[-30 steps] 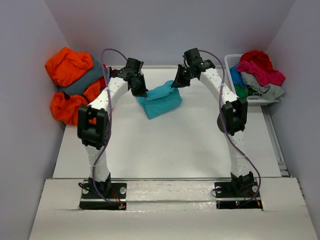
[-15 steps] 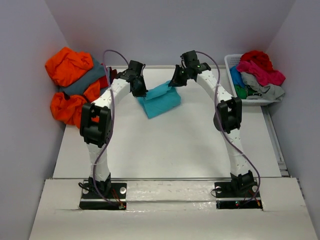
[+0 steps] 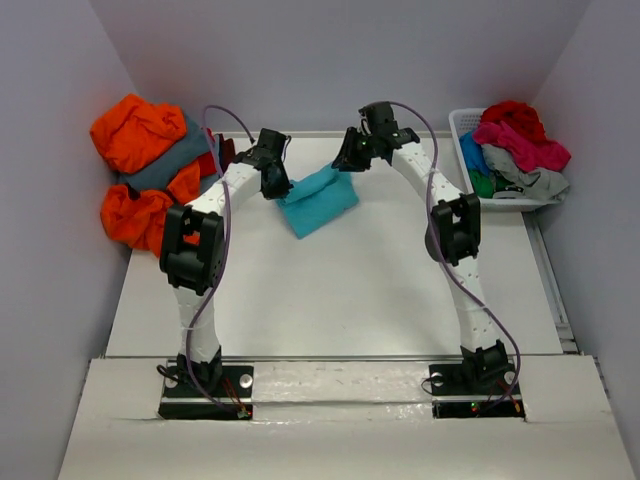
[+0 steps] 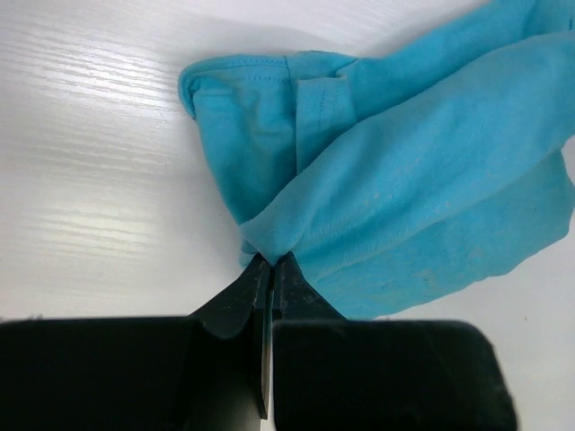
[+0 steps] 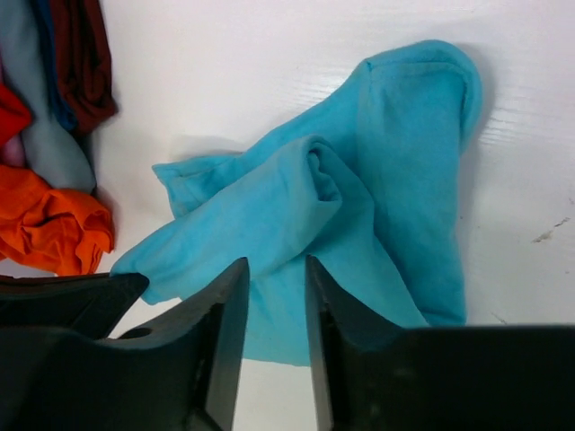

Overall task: Fold and stack the t-shirts
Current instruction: Fold the two-thirds-rectangle-folded T-shirt at the center of the board.

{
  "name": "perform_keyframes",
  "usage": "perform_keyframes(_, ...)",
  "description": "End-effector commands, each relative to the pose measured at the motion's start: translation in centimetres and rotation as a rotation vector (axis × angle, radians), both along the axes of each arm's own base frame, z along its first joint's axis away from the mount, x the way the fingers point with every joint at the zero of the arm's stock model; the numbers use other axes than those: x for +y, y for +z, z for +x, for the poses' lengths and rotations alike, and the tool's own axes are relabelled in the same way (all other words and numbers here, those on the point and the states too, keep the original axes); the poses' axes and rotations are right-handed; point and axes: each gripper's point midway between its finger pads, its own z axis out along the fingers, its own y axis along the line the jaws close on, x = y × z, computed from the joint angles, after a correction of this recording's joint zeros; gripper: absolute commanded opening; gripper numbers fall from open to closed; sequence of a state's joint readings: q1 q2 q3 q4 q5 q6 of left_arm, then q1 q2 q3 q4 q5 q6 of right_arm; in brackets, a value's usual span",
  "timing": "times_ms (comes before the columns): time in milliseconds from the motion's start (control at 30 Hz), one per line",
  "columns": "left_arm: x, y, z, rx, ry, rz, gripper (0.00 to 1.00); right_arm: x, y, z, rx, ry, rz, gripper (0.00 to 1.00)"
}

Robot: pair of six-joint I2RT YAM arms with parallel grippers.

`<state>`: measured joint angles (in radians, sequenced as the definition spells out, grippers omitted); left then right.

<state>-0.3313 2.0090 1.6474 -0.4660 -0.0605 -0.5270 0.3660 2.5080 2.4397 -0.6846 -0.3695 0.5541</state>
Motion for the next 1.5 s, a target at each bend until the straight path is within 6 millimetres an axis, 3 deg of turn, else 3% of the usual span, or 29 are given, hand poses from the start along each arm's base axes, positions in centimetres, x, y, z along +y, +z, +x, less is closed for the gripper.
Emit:
perform_keyframes(0, 1.3, 0.8, 0.7, -0.038, 0.073, 0.029, 0.21, 0.0, 2.2, 1.6, -0.097, 0.004, 0.026, 0.43)
perform_keyframes(33, 1.4, 1.0, 0.8, -0.042, 0.081, 0.033, 0.4, -0.1, 2.2, 1.5, -0.093, 0.004, 0.02, 0.45)
perform_keyframes(133, 1.4, 1.6, 0.7, -0.065, 0.088, 0.046, 0.7, -0.2, 2.8, 1.3, -0.108, 0.006, 0.016, 0.49)
perform_keyframes(200, 1.4, 1.9, 0.7, -0.075, 0.083, 0.044, 0.75, -0.4, 2.8, 1.0, -0.102, 0.005, 0.012, 0.5)
perform_keyframes(467, 0.3, 2.6, 0.8, -0.08, 0.05, 0.02, 0.75, -1.2, 3.0, -1.0, -0.063, 0.001, -0.004, 0.49)
perform_keyframes(533, -0.3, 2.8, 0.6, -0.08, 0.031, 0.018, 0.75, -1.5, 2.3, -1.7, -0.038, 0.001, -0.016, 0.48)
perform_keyframes(767, -2.2, 3.3, -0.8, -0.07, -0.019, 0.006, 0.74, -1.9, 3.1, -3.4, -0.02, 0.011, -0.009, 0.37)
perform_keyframes(867, -2.9, 3.1, -1.2, -0.056, -0.041, -0.003, 0.74, -1.6, 2.3, -3.8, 0.015, 0.023, 0.002, 0.28)
perform_keyframes(1100, -4.4, 2.1, -1.8, -0.017, -0.089, -0.003, 0.74, -0.7, -1.2, -4.6, 0.121, 0.054, 0.036, 0.19)
perform_keyframes(1267, -5.2, 0.6, -1.4, 0.017, -0.111, 0.006, 0.74, -0.2, -2.8, -4.7, 0.161, 0.068, 0.054, 0.17)
perform_keyframes(1467, -6.0, -1.1, -0.7, 0.056, -0.127, 0.005, 0.74, 0.0, -6.4, -4.8, 0.234, 0.076, 0.037, 0.15)
